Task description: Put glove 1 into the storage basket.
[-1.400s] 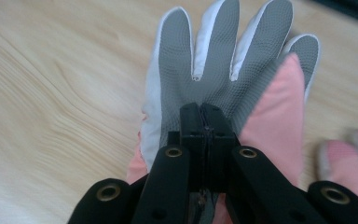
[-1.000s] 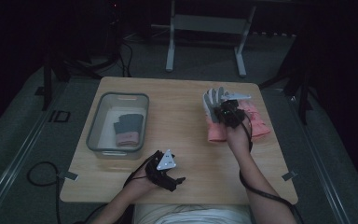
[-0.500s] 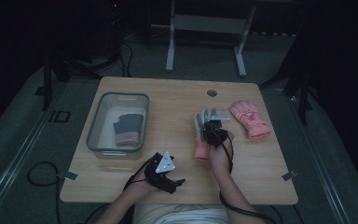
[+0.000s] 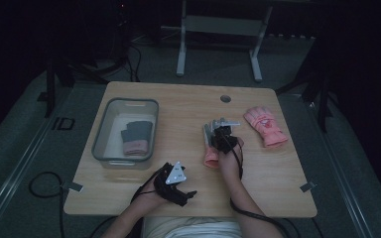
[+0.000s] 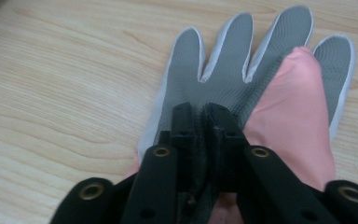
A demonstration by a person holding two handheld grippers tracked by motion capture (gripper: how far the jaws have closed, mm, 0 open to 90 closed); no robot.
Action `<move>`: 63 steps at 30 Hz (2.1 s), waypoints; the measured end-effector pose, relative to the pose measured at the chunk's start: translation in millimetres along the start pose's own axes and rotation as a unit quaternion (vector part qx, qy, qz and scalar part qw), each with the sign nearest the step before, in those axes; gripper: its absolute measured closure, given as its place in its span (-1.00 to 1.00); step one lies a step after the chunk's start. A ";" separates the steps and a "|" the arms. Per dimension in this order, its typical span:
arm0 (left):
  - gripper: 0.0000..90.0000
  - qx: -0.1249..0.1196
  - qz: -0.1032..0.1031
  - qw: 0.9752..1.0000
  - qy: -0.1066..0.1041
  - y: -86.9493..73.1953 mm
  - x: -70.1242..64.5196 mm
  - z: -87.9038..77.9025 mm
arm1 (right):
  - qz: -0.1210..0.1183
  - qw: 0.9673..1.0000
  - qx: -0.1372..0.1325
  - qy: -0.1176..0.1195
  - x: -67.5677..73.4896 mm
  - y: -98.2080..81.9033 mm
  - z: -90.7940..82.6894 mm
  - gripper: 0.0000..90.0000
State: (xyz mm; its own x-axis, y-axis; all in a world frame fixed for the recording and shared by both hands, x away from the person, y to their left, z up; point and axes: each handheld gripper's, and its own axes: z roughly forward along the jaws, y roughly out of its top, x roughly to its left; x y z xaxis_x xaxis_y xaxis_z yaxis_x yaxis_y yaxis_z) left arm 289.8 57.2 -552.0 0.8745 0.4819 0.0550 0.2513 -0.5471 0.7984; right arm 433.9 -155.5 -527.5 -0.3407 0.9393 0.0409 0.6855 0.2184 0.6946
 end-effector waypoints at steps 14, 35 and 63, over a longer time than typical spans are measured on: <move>-0.83 -0.006 0.000 1.000 0.007 -0.1 0.5 -0.5 | -0.090 0.993 -0.059 0.038 -44.9 16.1 -57.3 0.38; -0.83 -0.001 -0.005 1.000 0.012 0.4 -0.7 -2.0 | -0.104 0.992 -0.065 0.018 -213.1 43.6 -69.3 0.27; -0.83 -0.002 -0.006 1.000 0.012 -2.7 -1.6 -4.7 | -0.064 0.997 0.017 -0.024 -221.1 28.6 -9.4 0.96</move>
State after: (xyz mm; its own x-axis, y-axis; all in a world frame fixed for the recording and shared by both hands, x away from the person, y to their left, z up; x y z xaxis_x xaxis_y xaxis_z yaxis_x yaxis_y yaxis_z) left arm 285.8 61.1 -551.5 0.8611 0.5050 0.0594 0.2608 -0.5389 0.8010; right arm 522.8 -359.4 -509.9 -0.3960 0.9145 -0.0826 0.6599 0.3460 0.6670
